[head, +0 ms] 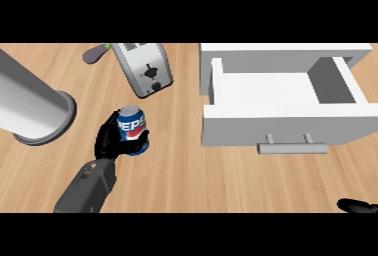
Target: Pick up the can, place it into the drawer and close the drawer
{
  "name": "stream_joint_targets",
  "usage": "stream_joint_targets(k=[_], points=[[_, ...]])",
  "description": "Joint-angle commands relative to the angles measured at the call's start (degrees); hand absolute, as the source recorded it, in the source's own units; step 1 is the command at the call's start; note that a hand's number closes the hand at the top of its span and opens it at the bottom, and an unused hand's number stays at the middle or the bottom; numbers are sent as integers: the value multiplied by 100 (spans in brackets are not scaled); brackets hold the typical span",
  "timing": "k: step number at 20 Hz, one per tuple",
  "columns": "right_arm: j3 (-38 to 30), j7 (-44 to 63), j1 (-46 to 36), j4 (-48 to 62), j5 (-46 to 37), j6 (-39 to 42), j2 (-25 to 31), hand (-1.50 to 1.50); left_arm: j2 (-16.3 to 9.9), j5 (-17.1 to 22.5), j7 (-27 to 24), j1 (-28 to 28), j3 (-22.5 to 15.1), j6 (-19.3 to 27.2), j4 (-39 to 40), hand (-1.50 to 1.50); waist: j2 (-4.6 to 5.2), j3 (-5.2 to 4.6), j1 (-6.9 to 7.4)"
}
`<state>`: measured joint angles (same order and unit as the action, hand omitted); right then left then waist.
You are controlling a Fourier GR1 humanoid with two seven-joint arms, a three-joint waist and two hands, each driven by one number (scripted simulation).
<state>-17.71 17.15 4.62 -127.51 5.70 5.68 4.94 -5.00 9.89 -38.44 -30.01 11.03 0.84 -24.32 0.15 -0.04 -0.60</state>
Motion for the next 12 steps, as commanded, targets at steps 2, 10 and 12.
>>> stream_joint_targets(k=[2, 10, 12], points=[[146, 34, -67, -63, -142, -35, -34, -150, 14, -51, -81, -732, 63, -147, 632, 150, 21, -4, -55], [-120, -103, -124, 112, -51, 52, 137, -150, 150, -12, 756, -1321, -44, -15, 166, 150, -7, 3, 9], [-165, -155, 36, 0, -8, 45, 45, -150, 207, -63, 900, -1246, -187, -50, -184, 150, -15, 4, 19]])
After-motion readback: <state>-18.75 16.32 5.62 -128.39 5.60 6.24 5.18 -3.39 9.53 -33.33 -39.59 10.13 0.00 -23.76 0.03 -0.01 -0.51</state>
